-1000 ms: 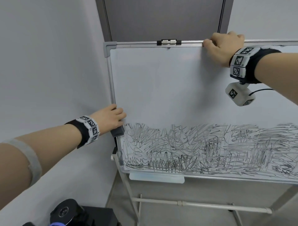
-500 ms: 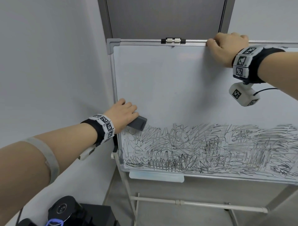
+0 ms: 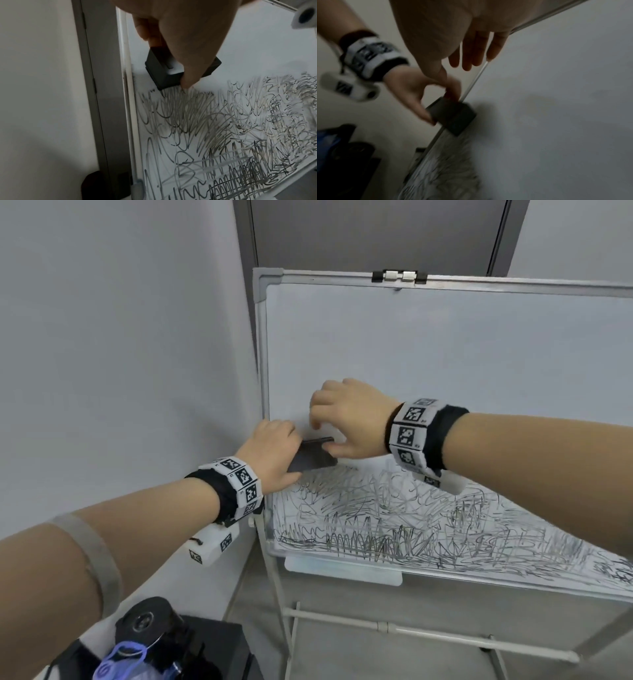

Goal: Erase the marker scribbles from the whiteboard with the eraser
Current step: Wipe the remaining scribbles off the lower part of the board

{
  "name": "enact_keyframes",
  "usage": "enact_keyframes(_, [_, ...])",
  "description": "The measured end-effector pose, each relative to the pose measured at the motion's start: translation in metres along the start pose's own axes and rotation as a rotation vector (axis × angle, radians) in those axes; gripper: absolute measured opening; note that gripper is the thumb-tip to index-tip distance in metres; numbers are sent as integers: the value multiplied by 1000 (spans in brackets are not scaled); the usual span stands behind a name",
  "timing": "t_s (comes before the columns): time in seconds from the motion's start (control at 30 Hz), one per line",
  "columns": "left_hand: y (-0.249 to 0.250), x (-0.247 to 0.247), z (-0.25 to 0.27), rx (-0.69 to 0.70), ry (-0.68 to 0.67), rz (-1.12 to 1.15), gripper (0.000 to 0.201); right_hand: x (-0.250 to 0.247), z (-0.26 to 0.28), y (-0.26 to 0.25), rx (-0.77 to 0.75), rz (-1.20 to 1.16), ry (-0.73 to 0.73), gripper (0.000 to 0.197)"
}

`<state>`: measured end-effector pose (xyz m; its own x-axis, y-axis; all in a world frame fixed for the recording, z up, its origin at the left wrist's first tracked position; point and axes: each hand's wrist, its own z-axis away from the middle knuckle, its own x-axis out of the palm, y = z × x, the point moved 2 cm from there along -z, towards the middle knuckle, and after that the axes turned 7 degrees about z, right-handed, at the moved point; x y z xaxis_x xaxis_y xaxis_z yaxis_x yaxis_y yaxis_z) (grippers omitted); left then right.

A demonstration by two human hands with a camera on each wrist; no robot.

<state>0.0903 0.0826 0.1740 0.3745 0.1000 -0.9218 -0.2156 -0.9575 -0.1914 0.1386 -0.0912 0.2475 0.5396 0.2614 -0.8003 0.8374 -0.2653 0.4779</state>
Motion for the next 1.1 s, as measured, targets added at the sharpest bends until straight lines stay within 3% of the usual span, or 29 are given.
enact_keyframes(0.07, [-4, 1, 9, -6, 59, 53, 40, 19, -8, -27, -31, 30, -153, 40])
enact_keyframes(0.13, [-10, 4, 20, -7, 128, 97, 37, 35, -13, -43, 12, 58, -209, 44])
enact_keyframes(0.3, [-24, 12, 48, -64, 185, 185, 45, 62, -20, -64, 82, 52, -112, 43])
enact_keyframes(0.43, [-40, 21, 54, -337, 54, 305, 77, 70, -20, -59, 184, 149, 24, 38])
enact_keyframes(0.53, [-56, 39, 57, -596, -36, 591, 80, 81, -15, -52, 226, 224, 61, 39])
enact_keyframes(0.63, [-55, 59, 49, -696, -113, 920, 79, 95, -12, -53, 251, 241, 75, 47])
enact_keyframes(0.77, [-60, 100, 27, -695, -136, 1157, 88, 122, -2, -66, 221, 205, 49, 51])
enact_keyframes(0.93, [-63, 111, 22, -628, -145, 1172, 81, 157, 18, -86, 96, 194, -50, 63])
enact_keyframes(1.1, [-62, 111, 25, -597, -152, 1151, 80, 121, -6, -52, 220, 203, 148, 55])
